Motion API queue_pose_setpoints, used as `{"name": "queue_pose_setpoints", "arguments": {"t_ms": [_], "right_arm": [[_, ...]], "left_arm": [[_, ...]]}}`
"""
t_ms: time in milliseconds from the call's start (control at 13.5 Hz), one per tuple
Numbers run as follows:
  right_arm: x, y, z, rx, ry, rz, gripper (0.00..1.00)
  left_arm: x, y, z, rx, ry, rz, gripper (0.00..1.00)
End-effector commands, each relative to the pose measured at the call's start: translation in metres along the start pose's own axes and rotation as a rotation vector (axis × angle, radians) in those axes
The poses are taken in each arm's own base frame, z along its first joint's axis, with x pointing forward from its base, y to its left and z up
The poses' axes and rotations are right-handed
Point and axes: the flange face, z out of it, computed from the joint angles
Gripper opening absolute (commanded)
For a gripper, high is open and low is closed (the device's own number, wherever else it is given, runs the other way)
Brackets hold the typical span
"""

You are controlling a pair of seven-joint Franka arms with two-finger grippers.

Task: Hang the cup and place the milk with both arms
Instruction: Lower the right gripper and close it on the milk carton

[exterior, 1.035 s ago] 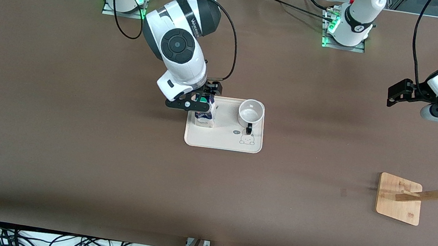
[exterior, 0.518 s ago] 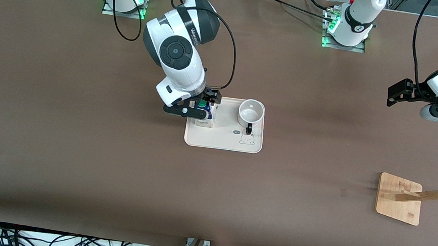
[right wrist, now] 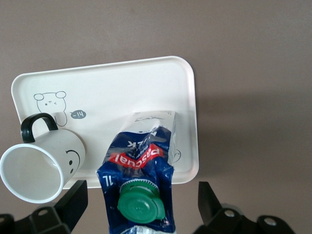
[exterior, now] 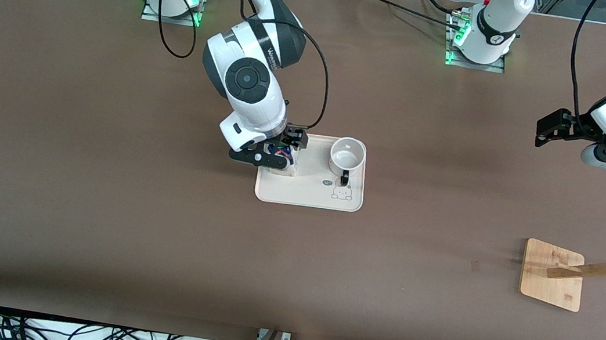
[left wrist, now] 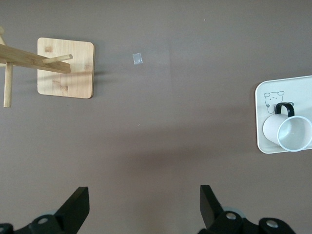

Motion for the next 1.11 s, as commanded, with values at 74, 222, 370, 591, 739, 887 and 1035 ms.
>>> {"name": "queue_pose_setpoints", "arguments": {"t_ms": [74, 222, 370, 591, 739, 887, 1035], "right_arm": [[-0.007, -0.006, 0.004, 0.006, -0.01, -0.005, 1.0], [-0.009, -0.008, 0.007, 0.014, -0.033, -0.009, 1.0], [-0.007, -0.005, 0.009, 0.01, -0.039, -0.036, 1.0], [-0.005, -0.003, 0.019, 0.001, -0.048, -0.041, 1.0], [-0.003, -0.001, 0.022, -0.001, -0.051, -0.046, 1.0], [-0.001, 0.001, 0.022, -0.002, -0.051, -0.042, 1.0], [-0.001, 0.0, 0.022, 0.0, -0.052, -0.038, 1.0]], "left_arm": [[0.003, -0.002, -0.006, 0.024, -0.005, -0.006, 1.0], [0.003, -0.002, -0.006, 0.024, -0.005, -0.006, 1.0], [0.003, -0.002, -0.006, 0.024, -0.005, -0.006, 1.0], [0.003, -0.002, -0.006, 0.024, -0.003, -0.008, 1.0], [0.003, -0.002, -0.006, 0.024, -0.003, -0.006, 1.0], [0.003, -0.002, -0.006, 0.024, -0.005, -0.008, 1.0], [0.003, -0.002, -0.006, 0.024, -0.003, -0.008, 1.0]]}}
